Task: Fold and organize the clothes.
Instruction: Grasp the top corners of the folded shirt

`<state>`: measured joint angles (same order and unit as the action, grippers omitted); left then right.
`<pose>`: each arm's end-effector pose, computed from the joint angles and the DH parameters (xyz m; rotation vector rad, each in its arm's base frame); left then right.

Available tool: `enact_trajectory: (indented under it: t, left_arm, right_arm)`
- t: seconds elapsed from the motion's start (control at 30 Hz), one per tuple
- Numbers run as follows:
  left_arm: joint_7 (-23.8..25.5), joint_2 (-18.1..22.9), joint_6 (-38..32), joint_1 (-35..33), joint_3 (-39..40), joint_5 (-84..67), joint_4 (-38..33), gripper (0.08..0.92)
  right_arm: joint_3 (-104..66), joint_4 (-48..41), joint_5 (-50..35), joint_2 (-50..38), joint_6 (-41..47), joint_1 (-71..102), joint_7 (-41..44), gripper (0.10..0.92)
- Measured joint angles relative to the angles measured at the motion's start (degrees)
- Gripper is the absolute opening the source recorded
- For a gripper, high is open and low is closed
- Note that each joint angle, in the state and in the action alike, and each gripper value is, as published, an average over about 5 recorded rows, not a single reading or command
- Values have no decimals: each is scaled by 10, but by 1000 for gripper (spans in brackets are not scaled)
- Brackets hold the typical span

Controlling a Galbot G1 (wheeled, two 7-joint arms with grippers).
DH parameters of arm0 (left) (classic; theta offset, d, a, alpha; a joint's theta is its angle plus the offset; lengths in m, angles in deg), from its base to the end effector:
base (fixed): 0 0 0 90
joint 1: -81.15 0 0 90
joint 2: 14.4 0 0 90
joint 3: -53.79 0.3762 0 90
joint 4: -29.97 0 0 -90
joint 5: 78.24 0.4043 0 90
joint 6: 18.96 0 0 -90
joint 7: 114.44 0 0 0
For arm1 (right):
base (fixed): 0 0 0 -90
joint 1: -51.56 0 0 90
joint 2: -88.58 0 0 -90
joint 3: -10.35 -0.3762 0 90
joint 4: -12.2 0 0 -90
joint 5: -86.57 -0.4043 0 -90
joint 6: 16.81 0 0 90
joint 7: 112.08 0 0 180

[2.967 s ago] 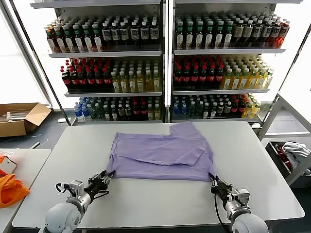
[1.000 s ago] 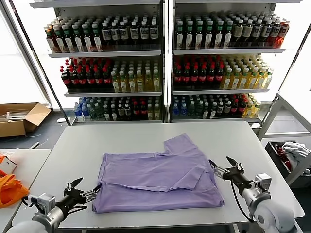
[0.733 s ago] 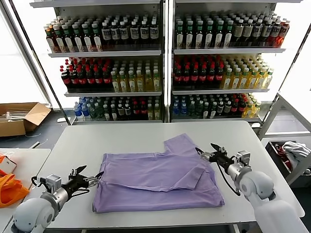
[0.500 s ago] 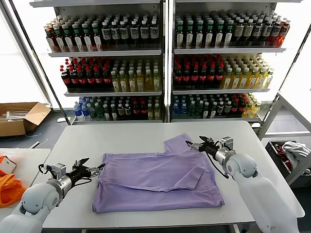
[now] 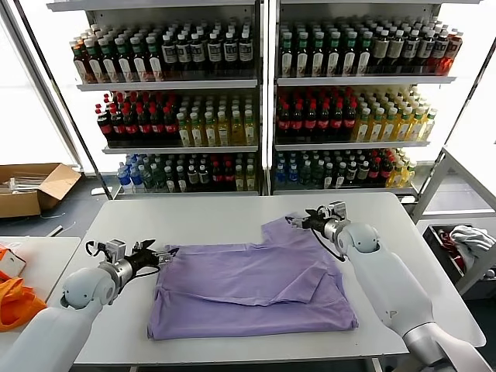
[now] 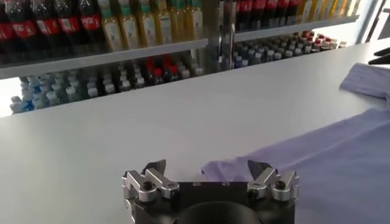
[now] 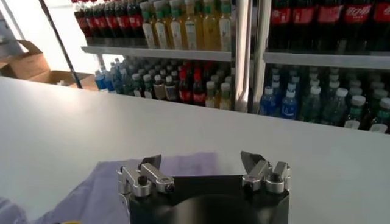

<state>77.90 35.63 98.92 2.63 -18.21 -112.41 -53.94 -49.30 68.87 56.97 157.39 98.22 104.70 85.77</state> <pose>0.4545 0.1740 -0.3169 -0.4558 -2.5231 -0.1501 0.6049 -0.0571 -0.3209 0.6389 -2.5219 0.0551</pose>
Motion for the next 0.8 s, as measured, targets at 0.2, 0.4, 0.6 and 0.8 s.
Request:
enact_trajectory:
  t: [0.2,0.4,0.6,0.8]
  left_arm:
    - [3,3,1,11,11,2,11,723]
    - [8,4,0,10,14,5,15,550]
    - [14,5,-2,3,15,5,12,377]
    - [16,5,-2,-3,15,5,8,204]
  right_arm:
    - [9,-18,10,9,-2,-6,1,594]
    - [11,-25,11,13,-3,-8,2,421]
    - [10,-24,6,16,-3,-7,-1,256]
    - [5,-13,-6,11,2,-2,-8,117]
